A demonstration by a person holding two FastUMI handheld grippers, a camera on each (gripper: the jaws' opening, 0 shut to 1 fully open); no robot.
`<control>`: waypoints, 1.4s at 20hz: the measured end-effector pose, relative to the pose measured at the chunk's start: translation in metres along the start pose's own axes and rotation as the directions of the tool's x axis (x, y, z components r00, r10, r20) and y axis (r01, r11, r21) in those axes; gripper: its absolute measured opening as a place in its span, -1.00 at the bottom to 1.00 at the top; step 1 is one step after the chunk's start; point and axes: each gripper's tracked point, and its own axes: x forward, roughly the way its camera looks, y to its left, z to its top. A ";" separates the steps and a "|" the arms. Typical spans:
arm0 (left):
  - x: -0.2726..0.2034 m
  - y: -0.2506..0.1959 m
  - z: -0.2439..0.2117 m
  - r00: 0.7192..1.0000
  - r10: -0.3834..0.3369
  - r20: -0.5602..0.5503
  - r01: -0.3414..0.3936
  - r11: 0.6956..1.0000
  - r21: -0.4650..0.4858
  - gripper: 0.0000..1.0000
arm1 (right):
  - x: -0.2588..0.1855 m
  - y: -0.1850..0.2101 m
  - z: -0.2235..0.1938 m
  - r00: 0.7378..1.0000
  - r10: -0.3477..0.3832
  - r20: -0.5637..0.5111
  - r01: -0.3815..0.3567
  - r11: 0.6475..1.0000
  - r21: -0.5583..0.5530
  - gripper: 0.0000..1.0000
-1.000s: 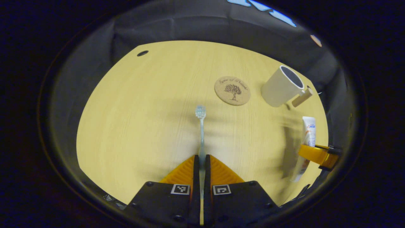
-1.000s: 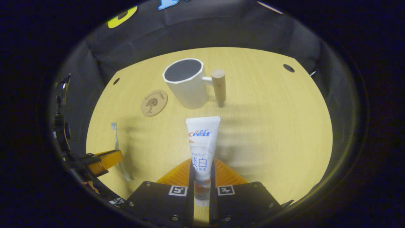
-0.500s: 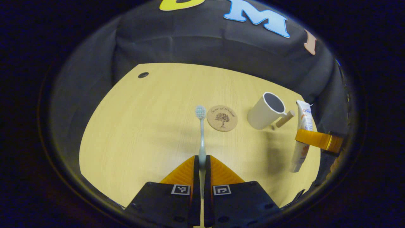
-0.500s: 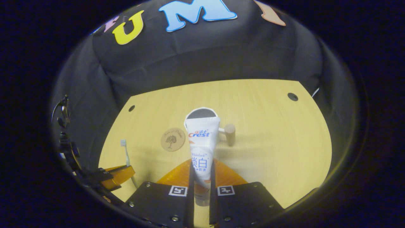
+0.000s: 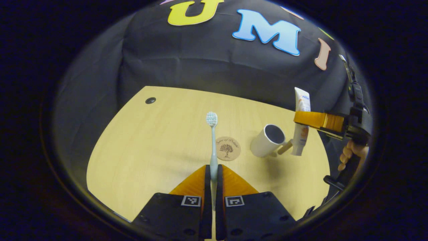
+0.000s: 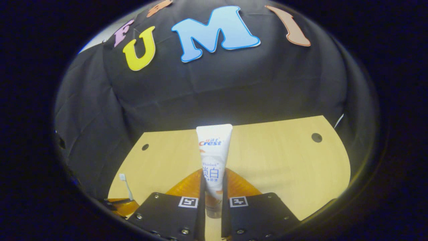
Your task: Put the toothbrush and toothpaste on the desktop into the cup, then pick up the cup and place it on the coaster on the desktop.
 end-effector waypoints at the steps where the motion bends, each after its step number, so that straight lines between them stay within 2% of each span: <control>1: -0.011 0.003 -0.005 1.000 0.004 0.006 -0.004 1.000 0.004 -0.75 | 0.005 0.002 0.003 1.000 0.003 0.013 -0.003 1.000 0.010 -0.61; 5: -0.055 0.021 -0.015 1.000 0.028 0.010 -0.028 1.000 -0.002 -0.75 | 0.032 0.003 0.013 0.999 0.011 0.039 -0.014 0.997 0.071 -0.62; 14: -0.139 0.060 -0.023 0.995 0.097 0.030 -0.095 0.994 -0.049 -0.75 | 0.076 -0.021 0.015 0.994 -0.079 0.077 0.071 0.992 0.100 -0.61; 21: -0.161 0.060 -0.027 0.990 0.136 0.024 -0.133 0.986 -0.099 -0.75 | 0.094 -0.024 0.007 0.990 -0.119 0.079 0.114 0.991 0.070 -0.62; 25: -0.163 0.055 -0.029 0.991 0.137 0.015 -0.134 0.985 -0.112 -0.75 | 0.089 -0.018 0.003 0.992 -0.103 0.077 0.099 0.993 0.059 -0.48; 26: -0.163 0.054 -0.029 0.991 0.135 0.013 -0.133 0.985 -0.112 -0.75 | 0.088 -0.018 0.002 0.992 -0.101 0.076 0.098 0.994 0.051 -0.39; 28: -0.162 0.052 -0.029 0.991 0.132 0.007 -0.131 0.985 -0.111 -0.75 | 0.084 -0.017 0.001 0.992 -0.099 0.079 0.096 0.995 0.036 -0.36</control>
